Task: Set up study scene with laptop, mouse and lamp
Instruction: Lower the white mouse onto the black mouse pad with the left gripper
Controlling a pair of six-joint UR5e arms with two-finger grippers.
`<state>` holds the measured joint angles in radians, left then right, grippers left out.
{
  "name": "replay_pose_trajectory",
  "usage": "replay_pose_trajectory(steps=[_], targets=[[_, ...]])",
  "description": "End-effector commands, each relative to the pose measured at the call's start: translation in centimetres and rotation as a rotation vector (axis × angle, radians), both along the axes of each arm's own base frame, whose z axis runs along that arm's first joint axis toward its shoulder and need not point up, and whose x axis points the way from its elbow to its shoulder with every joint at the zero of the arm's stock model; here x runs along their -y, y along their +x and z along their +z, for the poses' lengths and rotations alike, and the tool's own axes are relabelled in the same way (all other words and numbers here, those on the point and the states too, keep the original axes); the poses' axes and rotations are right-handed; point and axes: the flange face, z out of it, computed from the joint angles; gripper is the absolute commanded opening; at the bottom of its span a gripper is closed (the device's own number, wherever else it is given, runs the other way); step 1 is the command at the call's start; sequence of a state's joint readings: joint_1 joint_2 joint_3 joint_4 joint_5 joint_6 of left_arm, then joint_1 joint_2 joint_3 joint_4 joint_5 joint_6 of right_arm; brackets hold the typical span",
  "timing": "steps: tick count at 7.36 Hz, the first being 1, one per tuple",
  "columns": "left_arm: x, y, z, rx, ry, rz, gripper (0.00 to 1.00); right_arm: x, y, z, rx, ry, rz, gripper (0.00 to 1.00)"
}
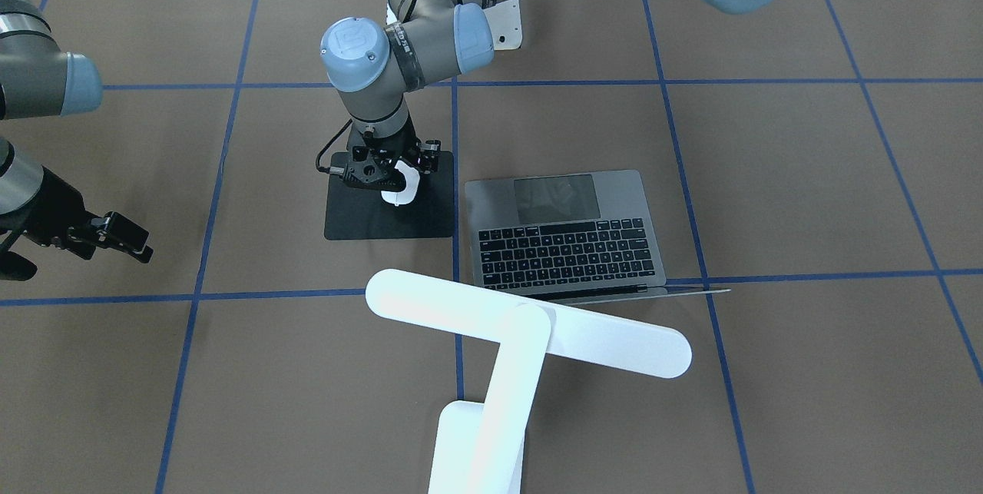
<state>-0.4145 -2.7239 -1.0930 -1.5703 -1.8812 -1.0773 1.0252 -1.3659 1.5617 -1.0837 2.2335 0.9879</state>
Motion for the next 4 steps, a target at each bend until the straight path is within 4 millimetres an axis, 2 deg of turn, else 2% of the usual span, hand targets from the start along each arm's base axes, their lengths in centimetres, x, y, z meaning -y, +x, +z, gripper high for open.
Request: replay_pose_trajectory(steps=[1,3,4], targets=[[-0.3,0.1,-0.4,-0.004,0.0,0.0,0.99,0.1,-0.1,0.0,-0.001,-0.002,-0.001,1.0],[0.3,-0.3,-0.7,-0.004,0.003,-0.006,0.99,0.1,-0.1,0.1,-0.002,-0.003,-0.001,1.0],[1.7,-2.1,-1.3,-0.022,0.011,-0.029,0.99,0.1,-0.1,0.0,0.0,0.001,-0.001,1.0]])
